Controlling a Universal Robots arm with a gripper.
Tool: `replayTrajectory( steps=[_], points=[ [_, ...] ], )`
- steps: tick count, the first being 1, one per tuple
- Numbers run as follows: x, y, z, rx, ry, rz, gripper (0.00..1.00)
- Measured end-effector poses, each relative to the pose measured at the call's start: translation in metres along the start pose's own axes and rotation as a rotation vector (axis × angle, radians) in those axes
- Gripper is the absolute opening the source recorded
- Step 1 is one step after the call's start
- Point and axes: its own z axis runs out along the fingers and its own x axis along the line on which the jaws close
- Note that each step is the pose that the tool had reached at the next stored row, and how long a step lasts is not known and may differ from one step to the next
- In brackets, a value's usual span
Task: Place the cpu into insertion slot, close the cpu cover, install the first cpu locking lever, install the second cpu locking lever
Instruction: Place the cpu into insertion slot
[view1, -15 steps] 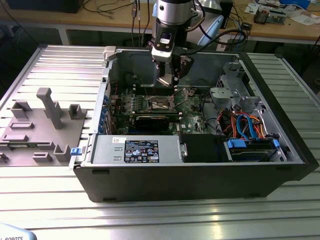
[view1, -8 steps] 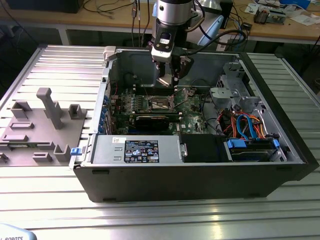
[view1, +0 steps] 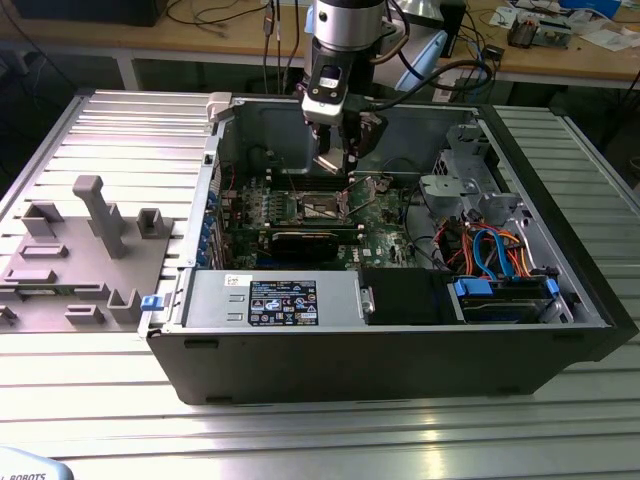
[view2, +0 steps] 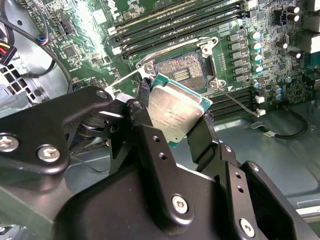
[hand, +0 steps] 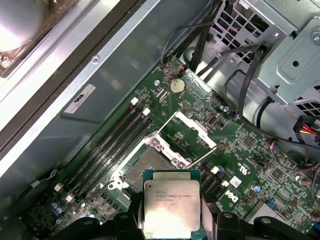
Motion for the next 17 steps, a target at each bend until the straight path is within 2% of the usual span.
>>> replayTrajectory(
  steps=[5,9,17],
  points=[
    [0.0,0.0,0.0002,0.0002,-0.0004,0.007,0.54],
    [0.0,0.0,0.0009,0.0004,-0.0013,0.028,0.54],
    [0.0,-0.0001,0.0016,0.0022,-0.0036,0.036,0.54]
  ],
)
